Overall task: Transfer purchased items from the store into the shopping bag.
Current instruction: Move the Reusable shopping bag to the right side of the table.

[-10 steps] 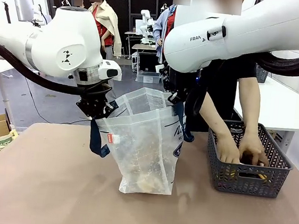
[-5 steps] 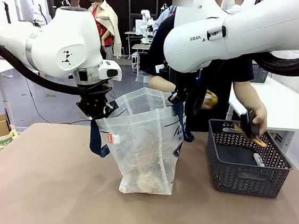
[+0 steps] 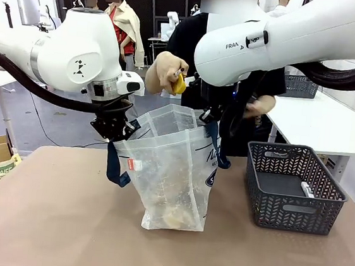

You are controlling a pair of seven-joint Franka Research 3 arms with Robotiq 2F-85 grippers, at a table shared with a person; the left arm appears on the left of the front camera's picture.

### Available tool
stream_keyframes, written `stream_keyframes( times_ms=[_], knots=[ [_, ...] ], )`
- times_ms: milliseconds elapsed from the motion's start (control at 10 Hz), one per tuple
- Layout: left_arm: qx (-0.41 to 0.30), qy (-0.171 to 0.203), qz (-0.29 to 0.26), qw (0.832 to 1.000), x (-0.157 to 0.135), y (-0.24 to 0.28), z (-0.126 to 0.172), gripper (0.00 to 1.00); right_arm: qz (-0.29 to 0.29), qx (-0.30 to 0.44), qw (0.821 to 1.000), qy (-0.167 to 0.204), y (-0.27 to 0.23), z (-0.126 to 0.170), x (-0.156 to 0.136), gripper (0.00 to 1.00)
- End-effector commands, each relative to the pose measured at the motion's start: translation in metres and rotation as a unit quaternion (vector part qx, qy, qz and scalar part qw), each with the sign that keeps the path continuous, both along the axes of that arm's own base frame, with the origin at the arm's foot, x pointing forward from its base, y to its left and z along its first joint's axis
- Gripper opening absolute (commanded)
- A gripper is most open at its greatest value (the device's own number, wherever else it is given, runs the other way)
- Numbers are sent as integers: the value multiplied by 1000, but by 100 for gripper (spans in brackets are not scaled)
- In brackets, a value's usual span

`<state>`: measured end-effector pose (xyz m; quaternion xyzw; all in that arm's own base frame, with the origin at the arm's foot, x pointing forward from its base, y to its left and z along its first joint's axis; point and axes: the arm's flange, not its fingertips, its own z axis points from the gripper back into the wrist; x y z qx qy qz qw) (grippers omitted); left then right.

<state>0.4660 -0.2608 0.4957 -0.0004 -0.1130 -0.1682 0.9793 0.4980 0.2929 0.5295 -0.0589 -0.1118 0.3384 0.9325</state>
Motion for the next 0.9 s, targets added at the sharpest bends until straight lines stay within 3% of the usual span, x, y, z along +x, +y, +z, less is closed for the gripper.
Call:
stream_keyframes(
  times_ms=[0, 800],
  knots=[
    [0, 0, 0, 1000, 0, 0, 0, 0, 0, 0, 1000, 0, 0, 0, 0, 0],
    [0, 0, 0, 1000, 0, 0, 0, 0, 0, 0, 1000, 0, 0, 0, 0, 0]
  ],
)
